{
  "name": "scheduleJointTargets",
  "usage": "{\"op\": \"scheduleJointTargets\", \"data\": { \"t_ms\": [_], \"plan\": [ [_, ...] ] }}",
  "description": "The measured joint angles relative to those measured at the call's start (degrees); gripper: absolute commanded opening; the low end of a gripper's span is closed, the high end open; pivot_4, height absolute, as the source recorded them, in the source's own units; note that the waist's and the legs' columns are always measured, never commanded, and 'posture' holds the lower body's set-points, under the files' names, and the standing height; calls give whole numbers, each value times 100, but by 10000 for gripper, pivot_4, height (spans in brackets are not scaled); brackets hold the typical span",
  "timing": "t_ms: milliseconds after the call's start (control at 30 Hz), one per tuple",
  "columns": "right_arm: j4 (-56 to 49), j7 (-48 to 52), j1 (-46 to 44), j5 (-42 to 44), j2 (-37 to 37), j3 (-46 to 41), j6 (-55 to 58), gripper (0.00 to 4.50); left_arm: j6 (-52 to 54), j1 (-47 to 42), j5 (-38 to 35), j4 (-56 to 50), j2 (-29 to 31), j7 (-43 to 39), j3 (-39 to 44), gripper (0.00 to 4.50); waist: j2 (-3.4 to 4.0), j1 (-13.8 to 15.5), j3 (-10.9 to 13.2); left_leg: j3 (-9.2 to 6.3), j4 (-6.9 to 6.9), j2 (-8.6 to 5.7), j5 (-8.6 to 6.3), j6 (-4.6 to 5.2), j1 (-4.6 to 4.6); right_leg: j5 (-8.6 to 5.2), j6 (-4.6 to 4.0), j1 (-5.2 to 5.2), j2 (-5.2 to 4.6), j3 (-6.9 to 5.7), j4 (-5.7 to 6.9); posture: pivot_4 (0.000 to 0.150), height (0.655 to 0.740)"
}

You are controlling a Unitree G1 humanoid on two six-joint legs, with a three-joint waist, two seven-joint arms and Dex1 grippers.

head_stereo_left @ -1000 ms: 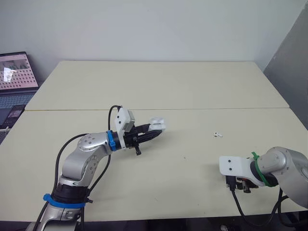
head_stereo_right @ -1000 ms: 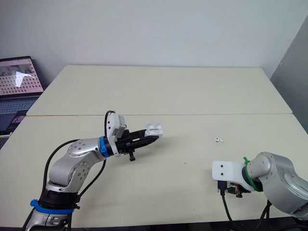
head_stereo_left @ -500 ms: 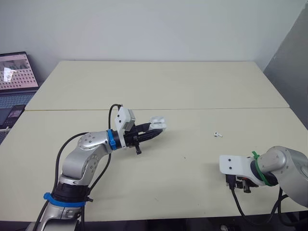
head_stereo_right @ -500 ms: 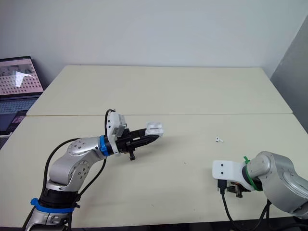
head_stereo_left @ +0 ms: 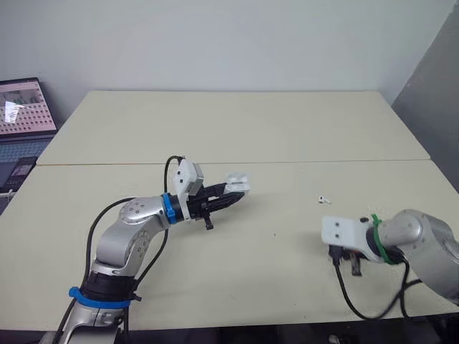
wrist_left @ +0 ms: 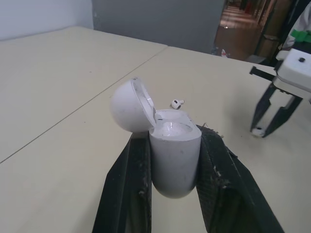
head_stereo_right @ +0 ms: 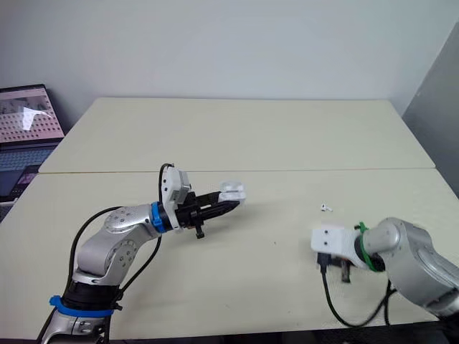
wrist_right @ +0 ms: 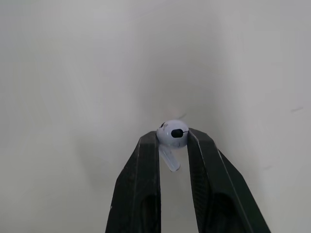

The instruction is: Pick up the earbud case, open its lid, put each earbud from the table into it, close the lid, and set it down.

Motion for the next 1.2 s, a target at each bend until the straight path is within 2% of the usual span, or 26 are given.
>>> {"op": "scheduleJointTargets", "data": {
  "t_ms": [167,233,300,500,700,867,1200],
  "plan": [
    [700,-643,-483,282,945,-904,-65,4077,-398,-217,342,396,-402,480,-10,8010,2,22,3,-2,3,-6,1,-1,-7,0,-1,-4,-4,1,1,1500,7400],
    [883,-1000,-695,499,1612,-1292,-76,4077,-630,-382,467,578,-641,711,-4,8010,2,21,3,1,1,-7,1,-1,-10,1,-1,-10,-4,4,4,1500,7400],
    [1042,-1469,-927,831,2630,-1874,-157,4077,-946,-474,641,752,-893,911,-5,8010,3,14,2,5,0,-6,3,-4,-13,1,-1,-20,-3,7,9,1500,7400],
    [1063,-2349,-1147,1874,4463,-2782,-315,4077,-1670,-710,992,1456,-1649,1443,-112,8010,3,1,1,14,2,-7,4,-7,-31,1,-1,-48,-4,15,29,1500,7400],
    [1064,-2891,-1170,2508,5245,-2940,-531,4077,-2207,-913,1137,1674,-1983,1662,-154,8010,5,-14,0,17,2,-7,4,-7,-28,1,-1,-52,-4,17,39,1500,7400],
    [1063,-3241,-1185,2829,5590,-2896,-701,4077,-2409,-914,1110,1661,-2200,1710,-201,8010,6,-18,0,17,1,-7,4,-6,-26,1,-1,-52,-3,17,43,1500,7400],
    [1119,-3499,-1040,3005,5543,-2522,-1005,4077,-2409,-883,1079,1489,-2302,1704,-231,8010,6,-19,0,16,1,-7,4,-6,-26,1,-1,-52,-3,15,40,1500,7400]
  ]
}}
